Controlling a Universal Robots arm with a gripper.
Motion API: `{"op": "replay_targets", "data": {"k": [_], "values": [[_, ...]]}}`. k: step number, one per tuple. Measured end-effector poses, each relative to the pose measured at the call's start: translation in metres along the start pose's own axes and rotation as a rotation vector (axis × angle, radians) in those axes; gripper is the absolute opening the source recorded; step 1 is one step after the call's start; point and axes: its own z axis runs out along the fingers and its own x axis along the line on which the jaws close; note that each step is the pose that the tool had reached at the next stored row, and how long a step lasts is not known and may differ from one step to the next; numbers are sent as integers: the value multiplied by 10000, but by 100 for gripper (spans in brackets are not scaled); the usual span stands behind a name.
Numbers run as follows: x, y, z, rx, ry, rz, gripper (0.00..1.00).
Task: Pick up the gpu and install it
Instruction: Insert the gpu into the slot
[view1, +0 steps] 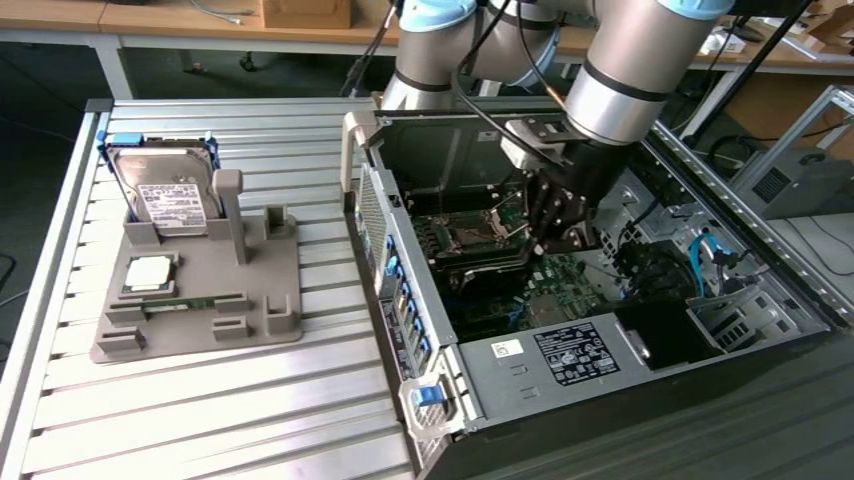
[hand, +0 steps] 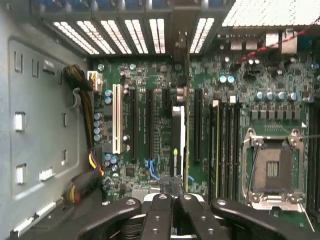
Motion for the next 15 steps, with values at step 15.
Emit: {"op": "replay_targets", "data": {"k": [15], "values": [[0,-111,-164,-6,0,53,11]]}}
